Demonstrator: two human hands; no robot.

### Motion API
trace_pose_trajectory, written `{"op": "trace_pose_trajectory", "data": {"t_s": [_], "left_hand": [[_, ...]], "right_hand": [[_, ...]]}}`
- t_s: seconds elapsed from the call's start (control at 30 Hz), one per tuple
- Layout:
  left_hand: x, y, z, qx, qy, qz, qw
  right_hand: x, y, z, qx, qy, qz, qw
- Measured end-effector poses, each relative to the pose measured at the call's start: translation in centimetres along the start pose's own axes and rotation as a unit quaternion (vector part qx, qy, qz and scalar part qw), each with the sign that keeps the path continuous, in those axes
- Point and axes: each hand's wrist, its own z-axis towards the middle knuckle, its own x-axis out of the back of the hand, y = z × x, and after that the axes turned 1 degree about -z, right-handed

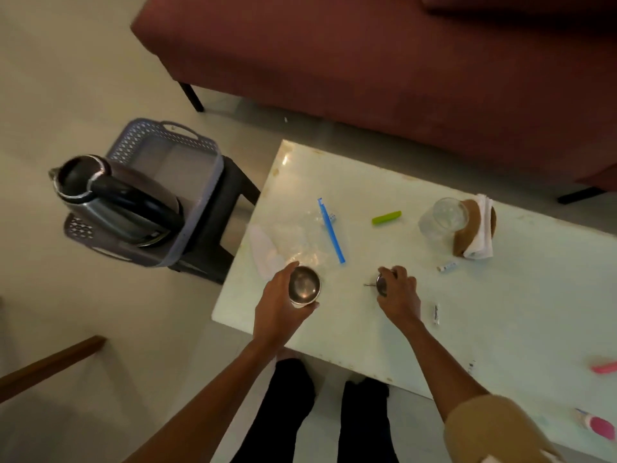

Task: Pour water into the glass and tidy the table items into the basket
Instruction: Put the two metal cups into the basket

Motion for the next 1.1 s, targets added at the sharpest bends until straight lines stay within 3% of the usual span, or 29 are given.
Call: {"op": "trace_pose_trajectory", "data": {"t_s": [0.27, 0.47, 0.77, 1.1], "left_hand": [[10.5, 4.7, -2.8, -0.052, -0.023, -0.003, 0.998], [14.0, 6.4, -4.6, -0.059, -0.018, 0.046, 0.997], [17.8, 4.9, -5.8, -0.025, -0.003, 0.093, 0.995], [24.7, 1.8, -2.6, -0.070, 0.035, 0.084, 0.993]], "right_hand": [[6.1, -9.1, -9.9, 0.038, 0.060, 0.103, 0.992], [7.6, -12.0, -13.9, 0.014, 0.002, 0.192, 0.981], [10.5, -14.0, -14.4, 0.075, -0.016, 0.209, 0.975], [10.4, -24.8, -12.6, 0.118, 0.020, 0.233, 0.965]]}}
